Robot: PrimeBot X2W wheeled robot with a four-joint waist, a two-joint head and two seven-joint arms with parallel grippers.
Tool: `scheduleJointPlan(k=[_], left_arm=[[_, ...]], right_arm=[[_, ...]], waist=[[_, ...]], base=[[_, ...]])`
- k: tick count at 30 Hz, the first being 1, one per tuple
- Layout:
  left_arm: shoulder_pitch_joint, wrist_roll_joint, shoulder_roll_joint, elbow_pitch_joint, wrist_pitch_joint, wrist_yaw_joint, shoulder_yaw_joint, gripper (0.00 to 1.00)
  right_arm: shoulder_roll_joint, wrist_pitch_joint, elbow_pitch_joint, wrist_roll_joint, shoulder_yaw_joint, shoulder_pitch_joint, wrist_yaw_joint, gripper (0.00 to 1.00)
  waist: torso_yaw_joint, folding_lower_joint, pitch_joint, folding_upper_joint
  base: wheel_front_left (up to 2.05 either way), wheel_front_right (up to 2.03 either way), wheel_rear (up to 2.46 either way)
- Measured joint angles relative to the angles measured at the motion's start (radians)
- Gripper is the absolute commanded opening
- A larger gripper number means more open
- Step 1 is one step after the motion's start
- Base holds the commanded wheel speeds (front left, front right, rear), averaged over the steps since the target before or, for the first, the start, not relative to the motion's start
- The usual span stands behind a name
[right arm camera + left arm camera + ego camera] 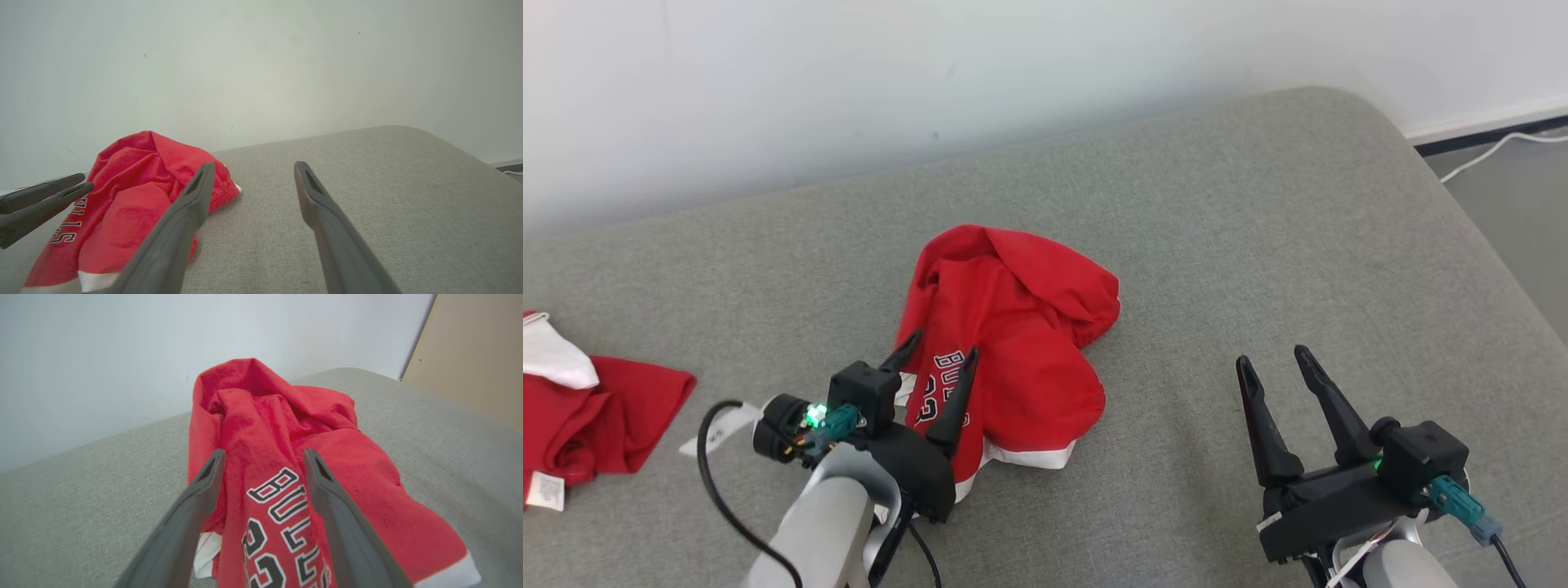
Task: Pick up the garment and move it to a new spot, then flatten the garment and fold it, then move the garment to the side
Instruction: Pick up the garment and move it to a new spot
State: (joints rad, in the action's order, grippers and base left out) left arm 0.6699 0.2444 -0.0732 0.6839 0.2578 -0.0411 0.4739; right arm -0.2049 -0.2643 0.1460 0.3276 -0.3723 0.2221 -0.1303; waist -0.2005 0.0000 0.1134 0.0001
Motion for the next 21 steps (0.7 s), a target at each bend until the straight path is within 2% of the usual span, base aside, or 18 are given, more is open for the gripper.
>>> scheduleJointPlan(k=[12, 21], left_arm=[[-0.198, -0.010, 0.003, -0.236, 0.003, 0.052, -0.090, 1.00], [-0.323, -0.023, 0.004, -0.305, 0.003, 0.061, -0.125, 1.00]], right_arm=[[-0.002, 0.000, -0.001, 0.001, 0.009, -0.031, 0.000, 1.00], [-0.002, 0.000, -0.004, 0.000, 0.012, -0.047, 0.000, 1.00]], waist=[[0.052, -0.0001, -0.039, -0.0001], [0.092, -0.0001, -0.053, 0.0000]], base=[[0.00, 0.00, 0.00], [0.00, 0.00, 0.00]])
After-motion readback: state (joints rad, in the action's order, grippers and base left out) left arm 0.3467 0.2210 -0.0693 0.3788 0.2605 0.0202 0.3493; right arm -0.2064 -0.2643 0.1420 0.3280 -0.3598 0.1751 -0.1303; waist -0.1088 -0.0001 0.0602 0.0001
